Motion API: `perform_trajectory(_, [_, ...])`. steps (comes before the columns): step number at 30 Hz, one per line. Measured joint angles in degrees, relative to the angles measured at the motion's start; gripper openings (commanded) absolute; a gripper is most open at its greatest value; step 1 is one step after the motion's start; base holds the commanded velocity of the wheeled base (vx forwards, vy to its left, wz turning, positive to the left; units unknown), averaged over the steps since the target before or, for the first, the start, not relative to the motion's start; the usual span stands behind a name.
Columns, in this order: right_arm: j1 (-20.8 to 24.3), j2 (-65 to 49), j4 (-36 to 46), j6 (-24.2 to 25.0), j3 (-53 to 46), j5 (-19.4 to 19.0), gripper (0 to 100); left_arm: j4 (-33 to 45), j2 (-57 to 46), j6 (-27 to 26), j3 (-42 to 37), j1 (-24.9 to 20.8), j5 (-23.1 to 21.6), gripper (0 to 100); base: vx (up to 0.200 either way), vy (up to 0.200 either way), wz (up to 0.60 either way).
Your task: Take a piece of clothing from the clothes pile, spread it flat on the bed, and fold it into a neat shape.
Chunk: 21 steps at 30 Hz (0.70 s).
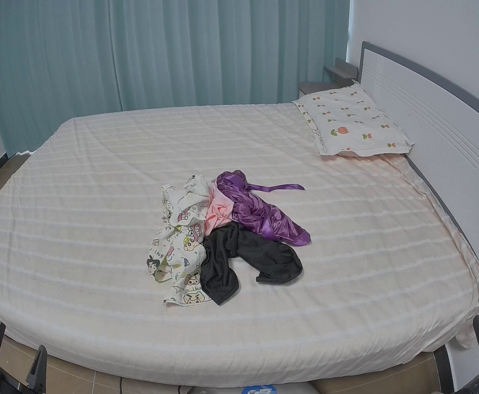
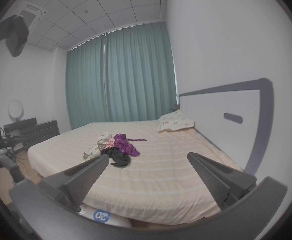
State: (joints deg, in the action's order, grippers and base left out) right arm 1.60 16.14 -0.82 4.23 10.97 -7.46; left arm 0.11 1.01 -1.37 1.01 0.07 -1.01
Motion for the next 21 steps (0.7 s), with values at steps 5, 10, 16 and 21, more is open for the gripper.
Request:
perform_trajectory(5, [1.1,11.9,-5.1,2.5,1.8,-1.9,100,0.0,0.0,0.0,0.0,0.0,0.0,100,0.0,0.0,0.0])
perform_trajectory(10, [2.9,26.0,-12.0,5.8,3.7,-2.7,100,0.0,0.0,0.0,0.0,0.0,-0.1,100,0.0,0.0,0.0])
perform_trajectory(16, [6.0,42.2,-20.1,11.3,6.6,-1.6,100,-0.1,0.0,-0.2,0.0,0.0,-0.1,100,0.0,0.0,0.0])
perform_trajectory(21, [9.1,56.3,-26.7,15.4,10.3,0.5,100,-0.1,0.0,-0.4,0.0,-0.3,-0.1,100,0.0,0.0,0.0])
